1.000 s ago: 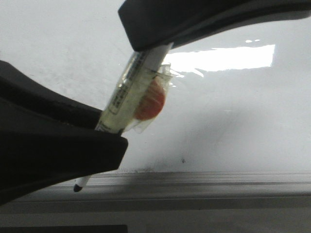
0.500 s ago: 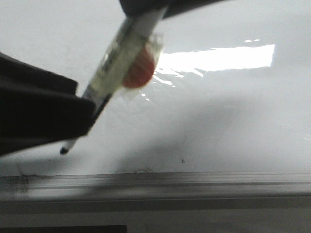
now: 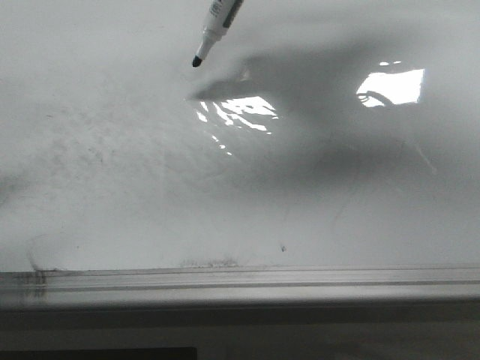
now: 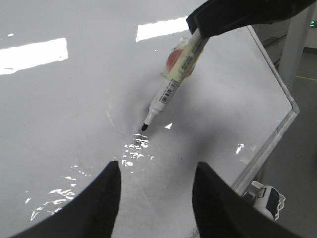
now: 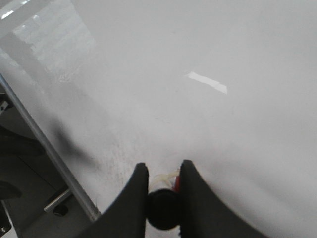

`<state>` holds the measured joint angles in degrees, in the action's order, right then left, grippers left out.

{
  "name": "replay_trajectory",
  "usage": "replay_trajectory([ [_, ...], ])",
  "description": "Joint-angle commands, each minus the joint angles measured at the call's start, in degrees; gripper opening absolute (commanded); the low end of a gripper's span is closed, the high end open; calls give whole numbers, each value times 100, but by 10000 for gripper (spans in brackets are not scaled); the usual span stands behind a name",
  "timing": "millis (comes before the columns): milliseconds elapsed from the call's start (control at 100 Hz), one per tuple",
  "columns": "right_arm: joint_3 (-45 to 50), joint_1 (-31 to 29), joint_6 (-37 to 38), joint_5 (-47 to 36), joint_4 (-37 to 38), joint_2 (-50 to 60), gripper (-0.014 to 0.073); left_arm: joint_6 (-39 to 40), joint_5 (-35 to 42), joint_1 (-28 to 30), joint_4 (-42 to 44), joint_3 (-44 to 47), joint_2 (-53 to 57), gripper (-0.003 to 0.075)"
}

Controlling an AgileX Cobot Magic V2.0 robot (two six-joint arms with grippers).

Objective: Write number 9 on whiteboard

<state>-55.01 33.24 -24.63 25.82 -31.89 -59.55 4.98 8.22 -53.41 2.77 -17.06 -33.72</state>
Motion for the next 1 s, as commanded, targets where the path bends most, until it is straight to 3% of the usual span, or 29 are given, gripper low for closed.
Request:
replay_trajectory([
  [0,-271,-81,-43,-336,-86,-144,-50,32,456,14,-57,-155,5,316],
  [130,-401,-69,-43,-507,-86,-520,-51,32,507,14,-57,-155,5,316],
  [340,-440,181,-55,63,21,-739,-50,32,519,14,-57,-155,5,316],
  [680,-842,-244,-44,-103,200,-535,-43,32,530,14,-57,-155,5,316],
  [840,-295,-244,28,592,129,-521,-43,32,540,14,-13,-155,-23,316],
  [990,192,-244,28,475,-47,-346,-43,32,578,-2,136,-155,-266,316],
])
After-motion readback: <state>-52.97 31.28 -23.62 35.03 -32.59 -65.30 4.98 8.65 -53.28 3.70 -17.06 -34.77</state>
